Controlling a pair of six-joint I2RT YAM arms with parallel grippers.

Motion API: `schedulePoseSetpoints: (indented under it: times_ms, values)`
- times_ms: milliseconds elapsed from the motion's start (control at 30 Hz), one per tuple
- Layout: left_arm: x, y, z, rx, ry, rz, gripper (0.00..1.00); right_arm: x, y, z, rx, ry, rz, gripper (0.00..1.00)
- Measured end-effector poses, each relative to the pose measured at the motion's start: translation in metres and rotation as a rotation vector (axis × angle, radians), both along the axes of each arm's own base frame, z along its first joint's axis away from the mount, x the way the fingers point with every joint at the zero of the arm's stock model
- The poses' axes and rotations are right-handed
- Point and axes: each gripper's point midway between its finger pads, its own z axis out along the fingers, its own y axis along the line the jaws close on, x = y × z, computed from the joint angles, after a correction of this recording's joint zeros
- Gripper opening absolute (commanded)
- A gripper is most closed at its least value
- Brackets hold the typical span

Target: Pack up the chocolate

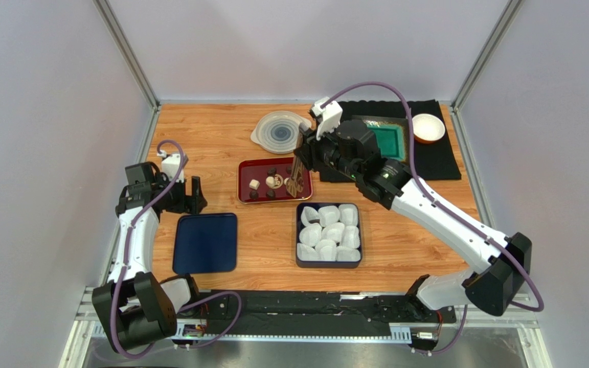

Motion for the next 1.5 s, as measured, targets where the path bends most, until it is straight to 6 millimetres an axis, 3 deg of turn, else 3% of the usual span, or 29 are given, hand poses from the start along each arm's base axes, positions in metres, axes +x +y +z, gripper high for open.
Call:
schedulePoseSetpoints:
  times_ms: [167,433,633,933,1167,1500]
  values:
    - [0.0,0.0,0.002,0.006,-0.011,-0.003,0.91,0.021,0.025,0.005,0.001,-0.013,0.02,0.35]
    - [0.0,0.0,0.003,0.008,-0.014,-0.006,0.91,0.062,0.062,-0.026,-0.04,0.02,0.028,0.35]
    - [0.001,0.0,0.002,0.011,-0.015,-0.009,0.91,0.096,0.078,-0.047,-0.051,0.039,0.004,0.36]
    - [0.002,0.001,-0.004,0.013,-0.008,-0.014,0.91,0.142,0.091,-0.056,-0.044,0.027,-0.04,0.37]
    - [0.002,0.001,-0.007,0.01,0.003,-0.015,0.91,0.16,0.092,-0.064,-0.049,0.027,-0.065,0.37]
    - [0.005,0.002,-0.006,0.012,-0.009,-0.016,0.91,0.162,0.089,-0.072,-0.059,0.041,-0.07,0.37]
